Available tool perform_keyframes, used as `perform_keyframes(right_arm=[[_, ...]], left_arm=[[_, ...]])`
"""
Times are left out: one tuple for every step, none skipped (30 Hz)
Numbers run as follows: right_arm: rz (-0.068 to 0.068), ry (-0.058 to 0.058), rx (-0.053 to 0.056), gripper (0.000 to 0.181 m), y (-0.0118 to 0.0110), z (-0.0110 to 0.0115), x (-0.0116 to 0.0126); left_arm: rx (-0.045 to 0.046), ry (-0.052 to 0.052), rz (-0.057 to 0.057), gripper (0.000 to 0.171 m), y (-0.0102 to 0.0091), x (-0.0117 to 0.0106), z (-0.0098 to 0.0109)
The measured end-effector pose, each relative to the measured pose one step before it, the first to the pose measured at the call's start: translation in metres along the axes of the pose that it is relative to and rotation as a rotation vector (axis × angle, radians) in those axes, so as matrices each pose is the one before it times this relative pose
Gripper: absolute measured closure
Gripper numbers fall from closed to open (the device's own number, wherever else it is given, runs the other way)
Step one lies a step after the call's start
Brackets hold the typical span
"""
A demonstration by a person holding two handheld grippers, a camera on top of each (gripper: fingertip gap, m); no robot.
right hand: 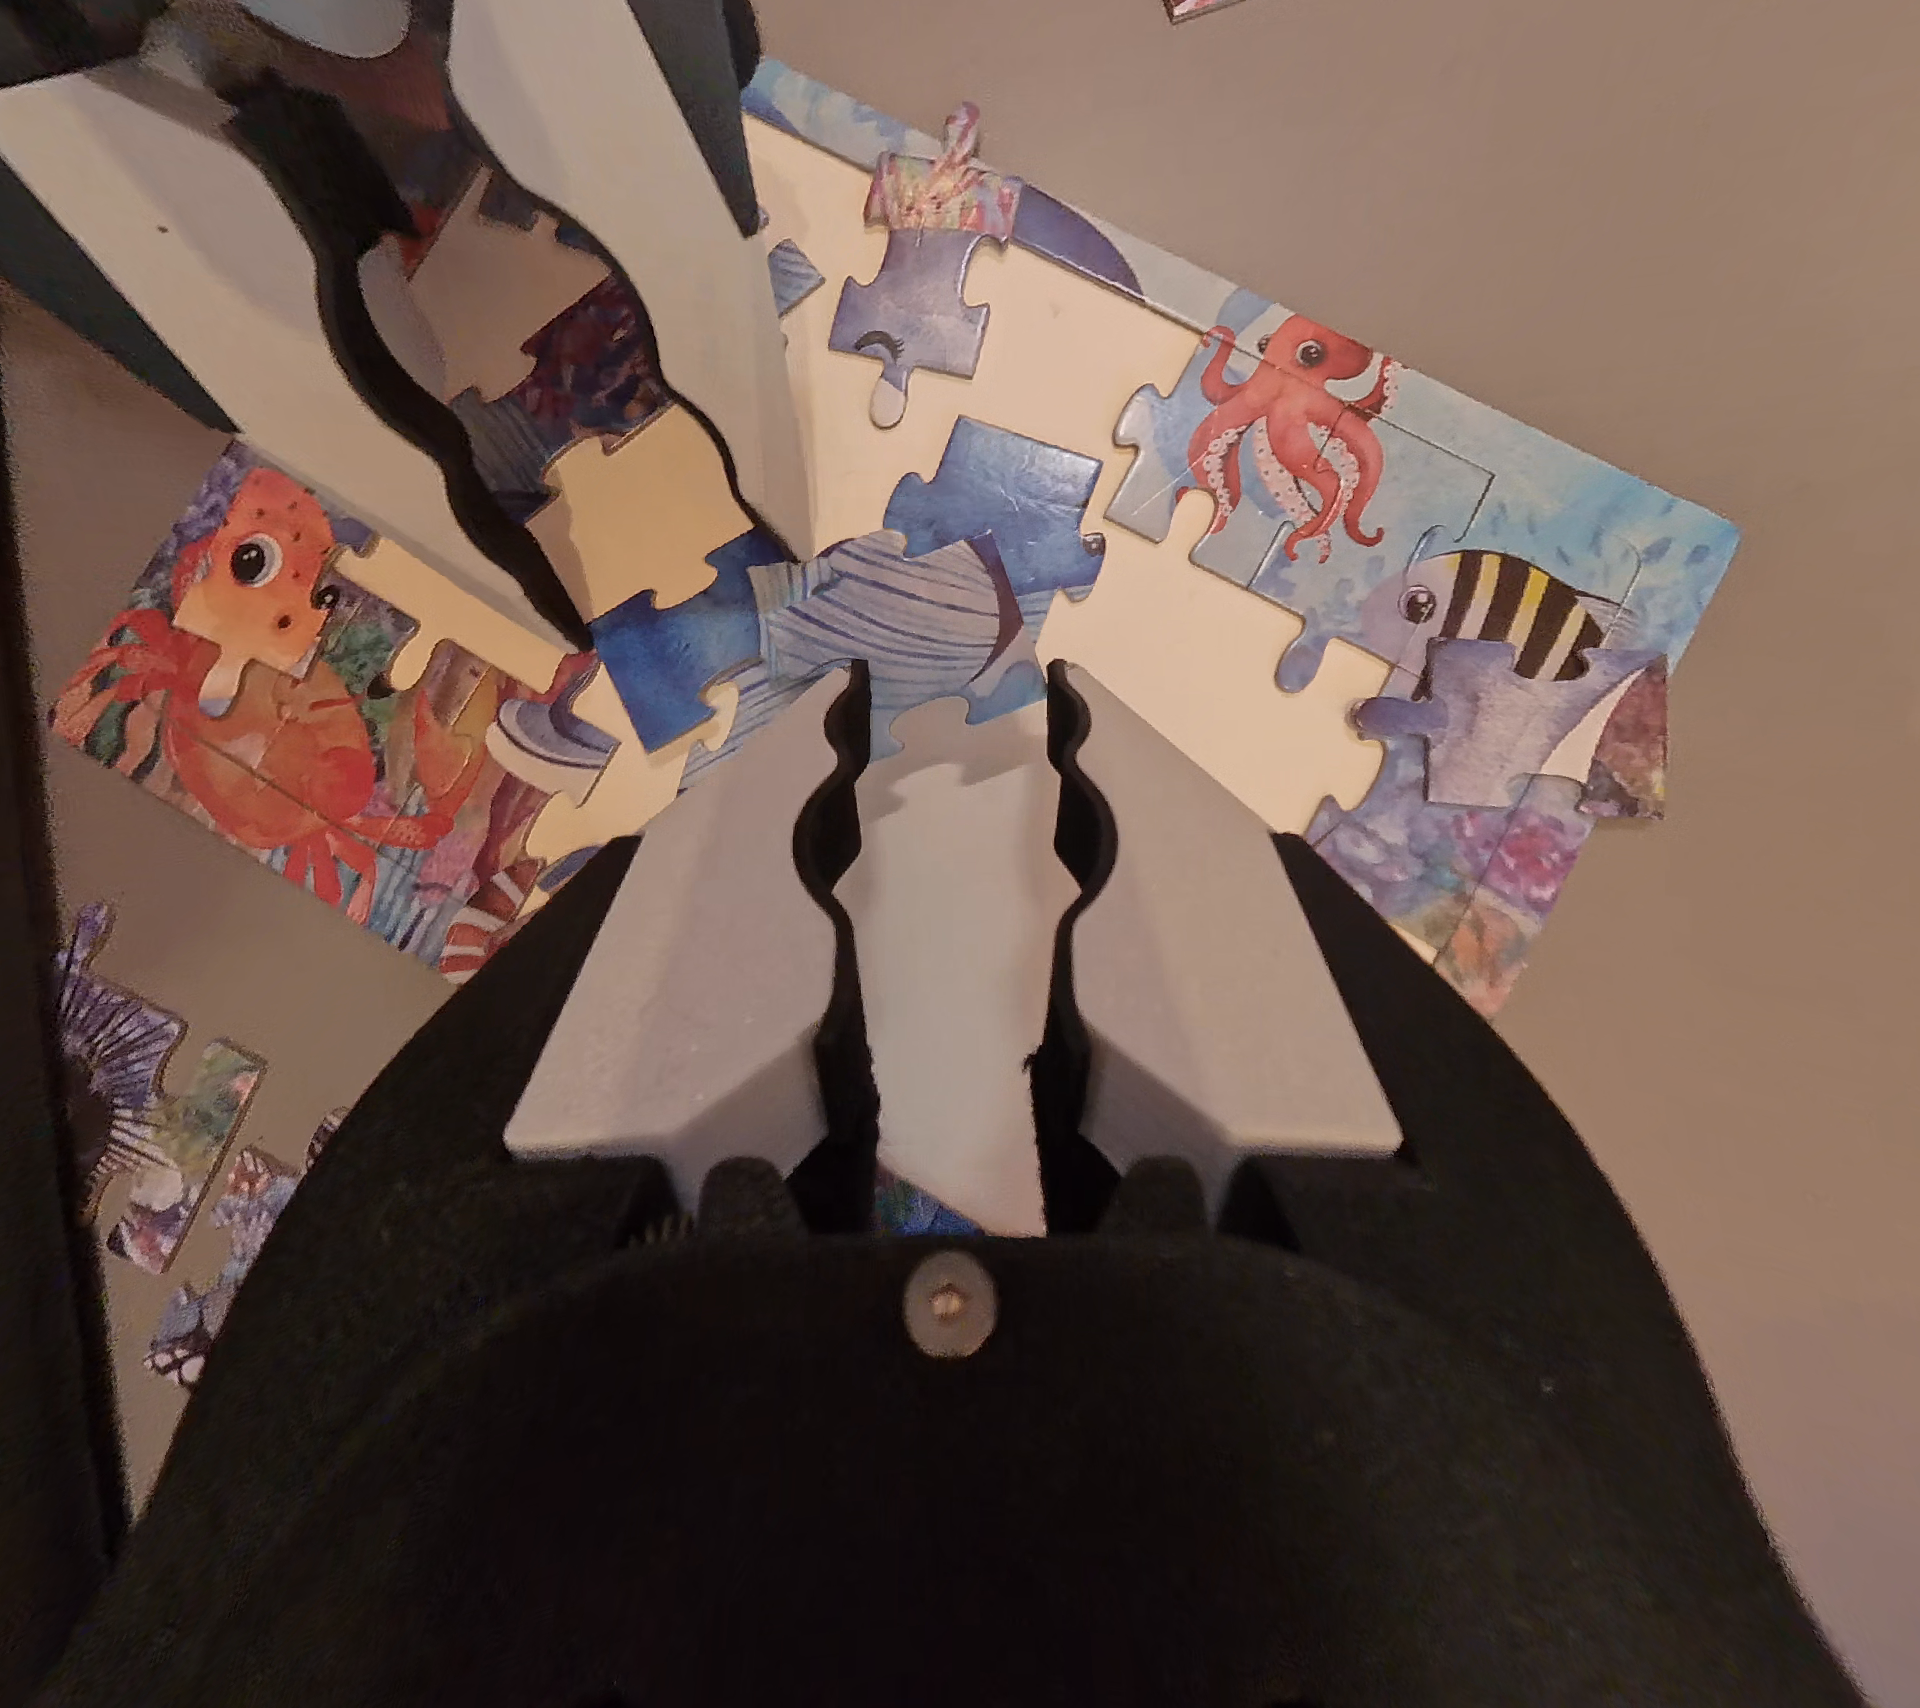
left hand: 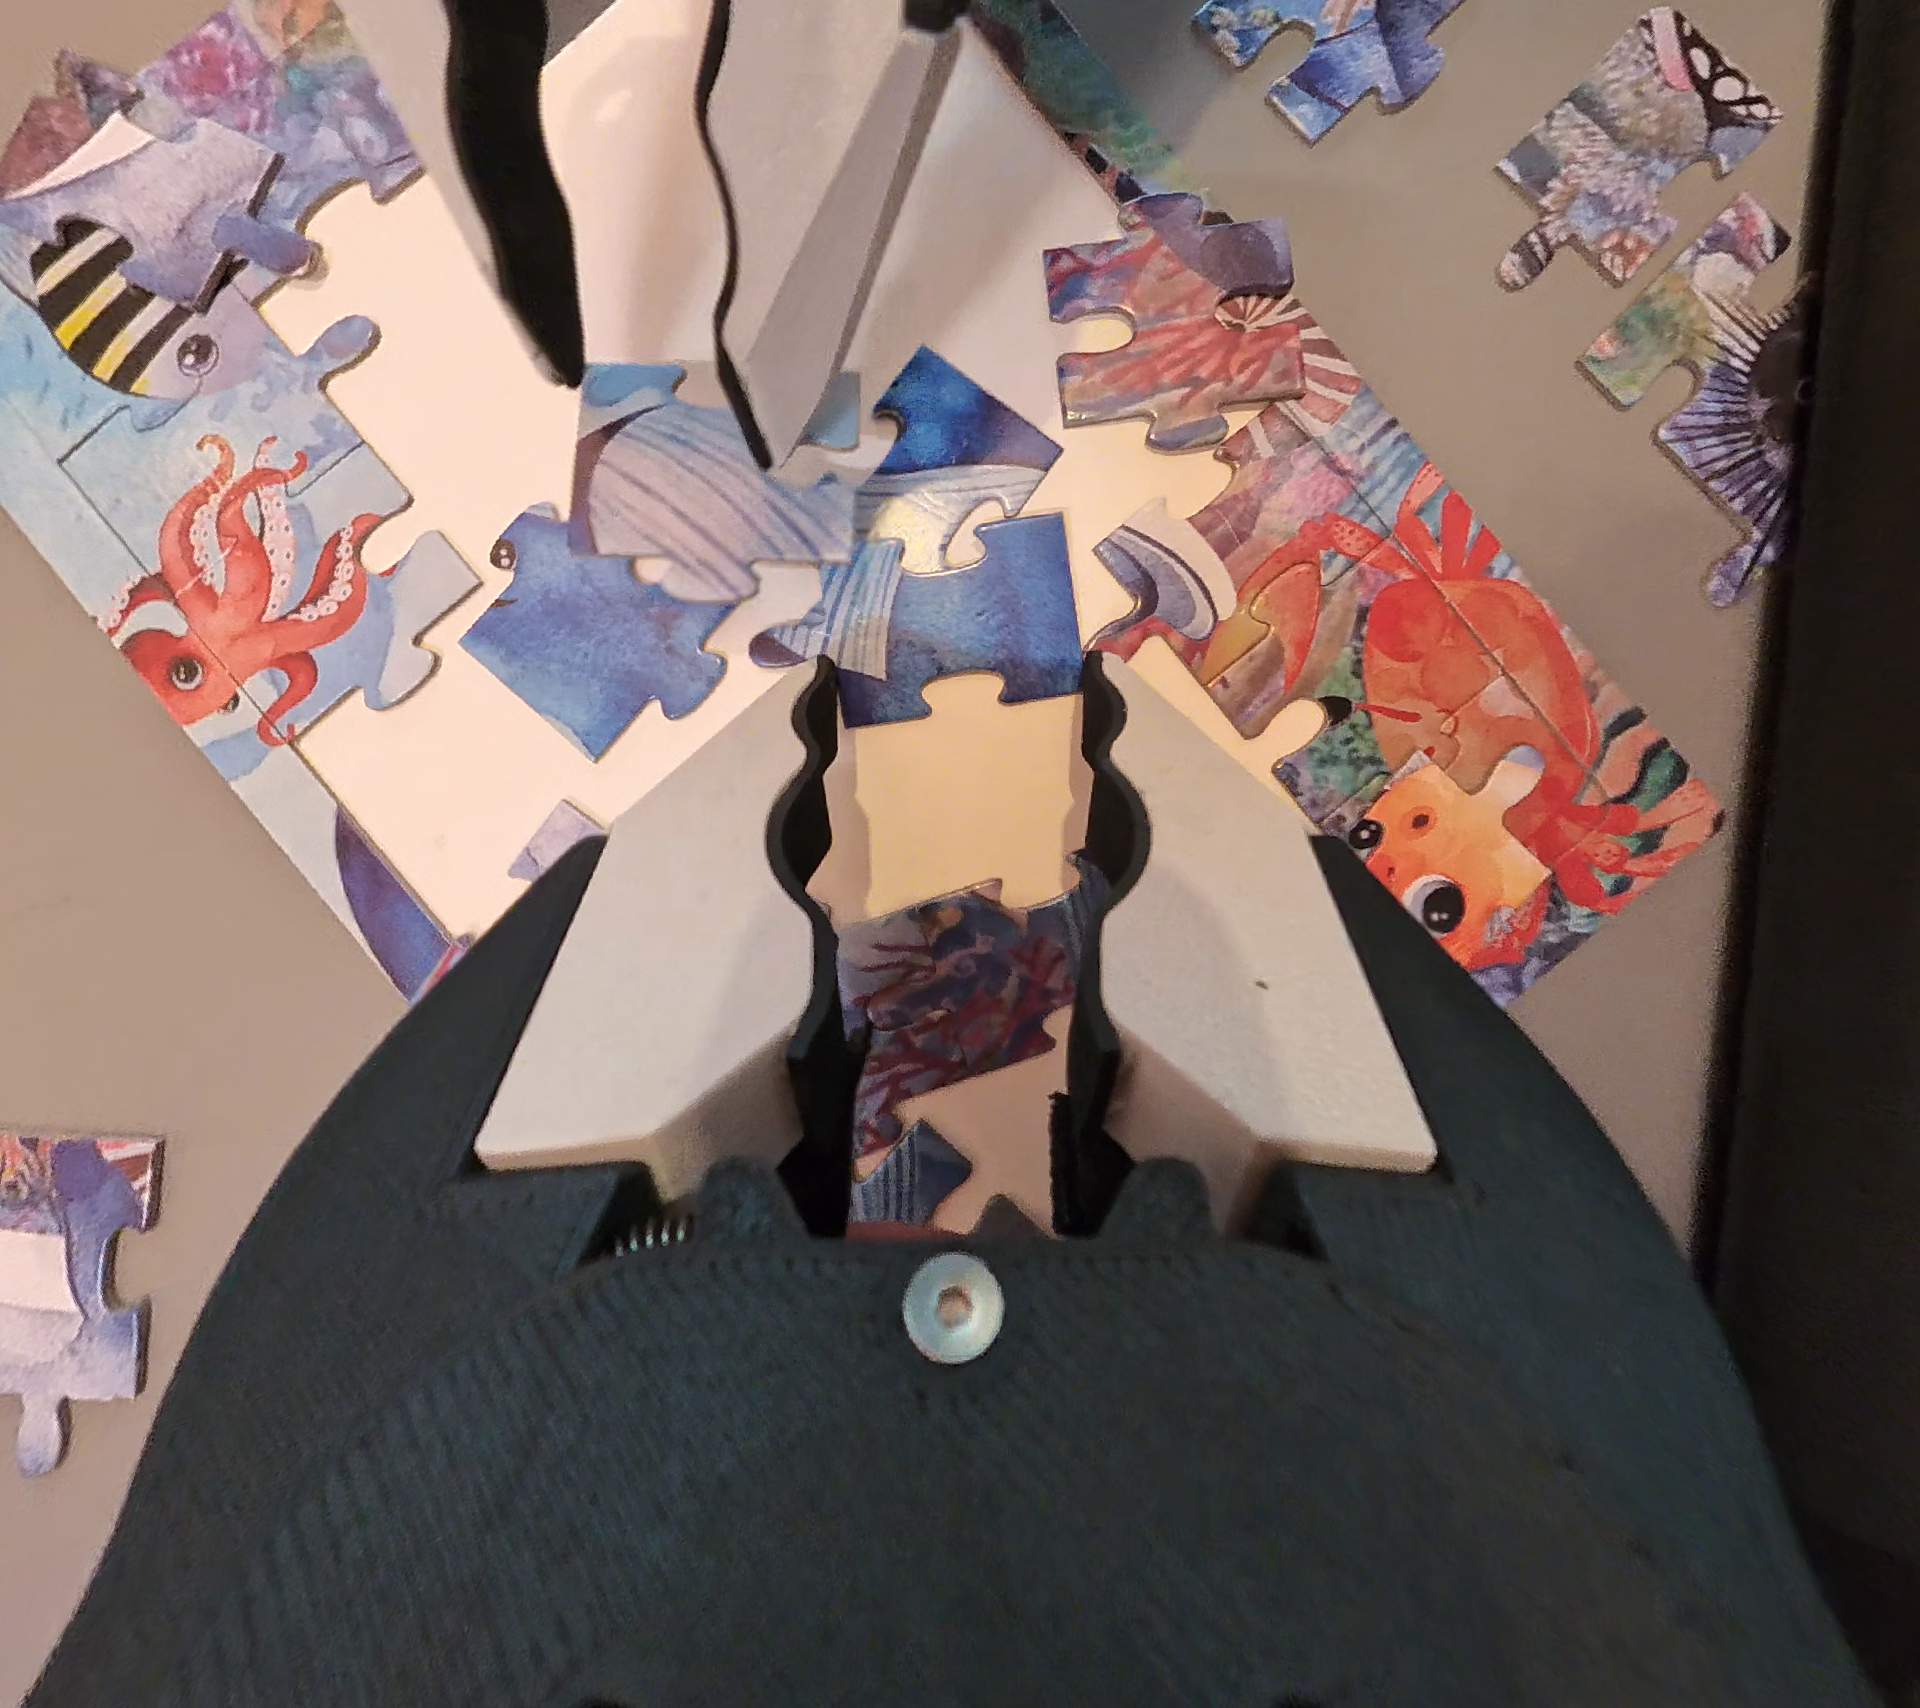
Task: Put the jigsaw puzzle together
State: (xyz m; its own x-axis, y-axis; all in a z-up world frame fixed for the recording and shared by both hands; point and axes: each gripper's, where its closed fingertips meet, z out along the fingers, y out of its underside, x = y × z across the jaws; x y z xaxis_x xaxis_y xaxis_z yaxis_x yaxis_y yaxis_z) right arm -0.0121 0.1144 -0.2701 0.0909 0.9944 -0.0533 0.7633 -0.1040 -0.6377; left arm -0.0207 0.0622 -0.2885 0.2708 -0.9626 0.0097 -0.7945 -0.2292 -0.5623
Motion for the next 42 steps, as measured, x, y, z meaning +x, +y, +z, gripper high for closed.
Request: perform_keyframes(right_arm=[[0.0022,0.0044,0.0012,0.149,-0.00058,0.00082,0.0003],[0.0001,0.0023,0.0012,0.149,-0.00095,0.00036,0.00002],[-0.0002,0.0027,0.0025,0.149,-0.00153,0.00023,0.00067],[0.0024,0.0015,0.0034,0.149,-0.00205,0.00021,0.00078],[0.003,-0.0027,0.0021,0.149,-0.0003,0.00005,-0.00119],[0.0021,-0.0034,0.0,0.149,-0.00036,0.00045,-0.00087],[-0.0013,-0.0016,-0.0035,0.149,0.00004,0.00097,-0.00081],[-0.0007,-0.0002,-0.0069,0.149,0.00014,0.00133,-0.00101],[-0.0031,0.0023,-0.0103,0.149,0.00073,0.00123,-0.00059],[-0.0009,0.0089,-0.0103,0.149,0.00089,0.00104,0.0007],[0.0032,0.0098,-0.0089,0.149,0.00077,0.00075,0.00146],[-0.0009,0.0048,-0.0038,0.15,0.00041,0.00048,0.0004],[-0.0012,-0.0036,-0.0003,0.15,0.00013,0.00068,-0.00074],[0.0002,0.0025,0.0012,0.15,-0.0004,0.00013,0.00041],[0.0023,0.0001,0.0013,0.15,-0.00043,-0.00012,0.00034],[0.0007,-0.0063,0.0033,0.153,-0.00071,-0.00022,-0.00074],[-0.0059,0.0012,0.01,0.167,-0.00111,-0.00106,0.00047],[0.0034,-0.0023,0.0154,0.171,-0.00253,-0.00076,0.00079],[0.0084,-0.0114,0.0139,0.171,-0.00234,-0.00091,-0.00024],[0.0048,-0.0094,0.0105,0.17,-0.00124,-0.00086,-0.00068],[0.001,-0.001,-0.0027,0.17,0.00088,0.00078,0.00044],[-0.0024,-0.0018,-0.0149,0.169,0.00281,0.00184,0.00036],[-0.0066,0.0061,-0.0197,0.168,0.00313,0.00139,0.00132],[-0.0094,0.0096,-0.0152,0.164,0.00306,-0.00057,0.0019],[-0.0077,-0.0061,-0.0067,0.158,0.00215,-0.00168,-0.00015],[-0.0044,-0.0133,-0.0013,0.151,0.00153,-0.00255,-0.00108],[-0.0035,-0.0298,-0.0072,0.146,0.00319,-0.00227,-0.0034],[-0.0134,-0.0346,-0.0166,0.145,0.00404,-0.00158,-0.00472],[-0.0236,-0.0103,-0.0138,0.144,0.00363,-0.00115,-0.00265],[-0.0151,-0.0061,-0.0212,0.143,0.00415,-0.0007,-0.00155],[-0.0109,-0.0123,-0.0206,0.142,0.00372,-0.00055,-0.00264],[-0.0143,-0.0079,-0.0009,0.142,0.0007,-0.00072,-0.00206],[-0.0104,-0.0177,0.0021,0.142,-0.00005,-0.00042,-0.00371],[-0.0099,-0.0219,-0.0068,0.141,0.0011,0.00016,-0.0047],[-0.0132,-0.0067,-0.0097,0.141,0.00125,0.0014,-0.00253],[-0.0096,-0.0056,-0.0131,0.141,0.0015,0.00195,-0.0022],[-0.0031,-0.0082,-0.0172,0.143,0.00206,0.00145,-0.00162],[0.0039,-0.0147,0.0069,0.147,-0.00168,0.00072,-0.00185],[0.0012,-0.0041,-0.0062,0.149,0.00085,0.00023,-0.00034],[0.0011,-0.0021,-0.0046,0.153,0.0012,-0.00109,0.00009],[0.0048,0.0102,-0.0082,0.154,0.00189,-0.00181,0.00225],[0.0076,0.0071,-0.0097,0.158,0.00234,-0.00199,0.00213]], left_arm=[[0.00185,0.0007,0.0113,0.126,-0.00103,0.00112,-0.00005],[0.00717,0.0048,0.0148,0.126,-0.00137,0.00164,-0.00045],[0.00822,0.0076,0.0127,0.126,-0.00141,0.00205,-0.00046],[0.00557,0.0038,0.0074,0.126,-0.00133,0.00115,-0.00033],[0.0026,-0.0015,0.0058,0.126,-0.00091,0.00015,-0.00017],[0.00495,-0.0071,0.0046,0.128,-0.00133,-0.00087,-0.00019],[0.01165,-0.0011,0.0032,0.131,-0.00238,-0.00014,-0.00051],[0.00746,0.0059,-0.0017,0.132,-0.00184,0.00094,-0.00039],[-0.00265,-0.0019,0.0025,0.133,0.00011,-0.00018,-0.00012],[-0.00224,-0.0022,0.0061,0.133,0.00049,-0.00004,-0.00018],[0.00216,0.0037,0.0024,0.132,0.00019,0.00058,-0.00047],[0.00104,-0.0005,-0.0015,0.132,0.00042,-0.0006,-0.00083],[-0.00001,-0.0065,-0.0034,0.133,0.00066,-0.00198,-0.00122],[0.00277,-0.0046,-0.005,0.133,0.00044,-0.00175,-0.00176],[0.00443,-0.0057,-0.0057,0.13,0.00038,-0.00185,-0.00191],[-0.00068,-0.0095,-0.0047,0.129,0.00114,-0.00258,-0.00231],[-0.00376,-0.0093,-0.0032,0.13,0.00179,-0.00247,-0.00282],[-0.00636,-0.0027,-0.0026,0.13,0.00219,-0.00117,-0.00278],[-0.00348,-0.0138,0.0012,0.131,0.00133,-0.00256,-0.00236],[0.00309,-0.0193,-0.0008,0.131,-0.00034,-0.00365,-0.00169],[0.0044,-0.005,-0.0043,0.132,-0.00099,-0.00146,-0.00058],[-0.00209,0.0034,0.0001,0.133,0.00013,0.00054,0.00047],[-0.01341,0.0017,0.0046,0.133,0.00198,0.00068,0.00166],[-0.01336,0.0,0.0076,0.133,0.00209,0.00068,0.00202],[-0.00699,0.0051,0.0042,0.134,0.00082,0.0012,0.00164],[-0.0017,0.0082,0.0006,0.134,-0.00026,0.00162,0.00092],[-0.00251,0.0094,0.0009,0.134,-0.00011,0.00184,0.00034],[0.00037,0.0038,0.0046,0.134,-0.00036,0.00097,-0.00005],[0.00368,0.0011,0.0011,0.134,-0.0007,0.00028,-0.00048],[0.00305,0.0012,-0.003,0.135,-0.00071,-0.00013,-0.00053],[0.00207,-0.0013,-0.0018,0.135,-0.00034,-0.00066,-0.00039],[-0.00019,-0.0004,-0.0007,0.135,0.00001,-0.00026,0.00026],[-0.00107,0.001,0.0018,0.135,0.00003,0.00028,0.00073],[-0.00037,-0.0017,0.005,0.135,-0.00054,0.00006,0.00121],[0.00061,-0.0026,0.0055,0.135,-0.00104,-0.00008,0.00165],[0.00133,-0.0032,0.0048,0.135,-0.00138,-0.00005,0.00186],[-0.0004,-0.0033,0.0039,0.134,-0.00117,-0.00023,0.00215],[-0.00153,-0.0033,0.0048,0.134,-0.00063,-0.00015,0.00203],[0.00011,-0.0075,0.0052,0.134,-0.00077,-0.00081,0.00194],[0.00555,-0.0049,-0.0001,0.134,-0.00152,-0.00095,0.00106],[0.00188,-0.0107,-0.0033,0.134,-0.0009,-0.0022,0.00068],[0.00112,-0.0094,-0.0004,0.133,-0.00043,-0.00201,0.00035]])
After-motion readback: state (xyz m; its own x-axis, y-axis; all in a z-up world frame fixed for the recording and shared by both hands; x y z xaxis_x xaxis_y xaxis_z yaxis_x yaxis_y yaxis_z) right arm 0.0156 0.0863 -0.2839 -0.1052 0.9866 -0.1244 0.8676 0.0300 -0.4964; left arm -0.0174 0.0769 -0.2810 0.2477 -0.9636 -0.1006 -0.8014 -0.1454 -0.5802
